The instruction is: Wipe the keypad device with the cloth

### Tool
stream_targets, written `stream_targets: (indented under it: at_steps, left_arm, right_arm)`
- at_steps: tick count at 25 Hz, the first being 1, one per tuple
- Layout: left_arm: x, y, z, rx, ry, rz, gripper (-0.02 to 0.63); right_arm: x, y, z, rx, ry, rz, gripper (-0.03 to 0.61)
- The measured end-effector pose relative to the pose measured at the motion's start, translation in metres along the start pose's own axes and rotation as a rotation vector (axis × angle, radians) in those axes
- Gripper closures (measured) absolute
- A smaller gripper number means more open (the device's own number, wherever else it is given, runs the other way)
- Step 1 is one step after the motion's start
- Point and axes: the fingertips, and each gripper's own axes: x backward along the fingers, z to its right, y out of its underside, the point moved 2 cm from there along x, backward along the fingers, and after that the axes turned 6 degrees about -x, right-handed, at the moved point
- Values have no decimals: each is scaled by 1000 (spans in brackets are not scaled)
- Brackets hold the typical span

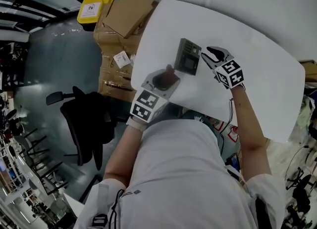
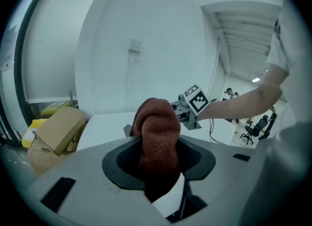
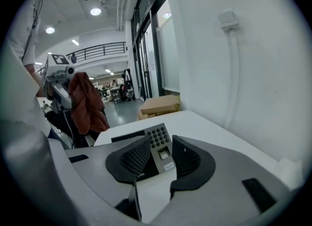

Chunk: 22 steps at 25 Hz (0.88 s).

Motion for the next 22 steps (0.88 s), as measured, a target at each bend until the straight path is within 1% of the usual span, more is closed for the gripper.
stream_targets:
  at_steps: [7,12,16,19,22]
  left_arm:
    - [-34,18,-13,10,75,-90,449]
    - [-60,33,-21,51,113,-129,449]
    - [-74,43,-24,45,132,-175,449]
    - [-79,46,-27,83,147,-197,449]
    - [-83,50,-29,97,159,-212,447]
  right_arm:
    - [-42,24,18,66,-47,-137,451]
    - [-68,40,28,82,-85,-219,451]
    - [-81,46,29,94,-120,-256,451]
    - [-90,48,29,113,-144,-287,451]
    - [-97,53,29,134,-170,-318,450]
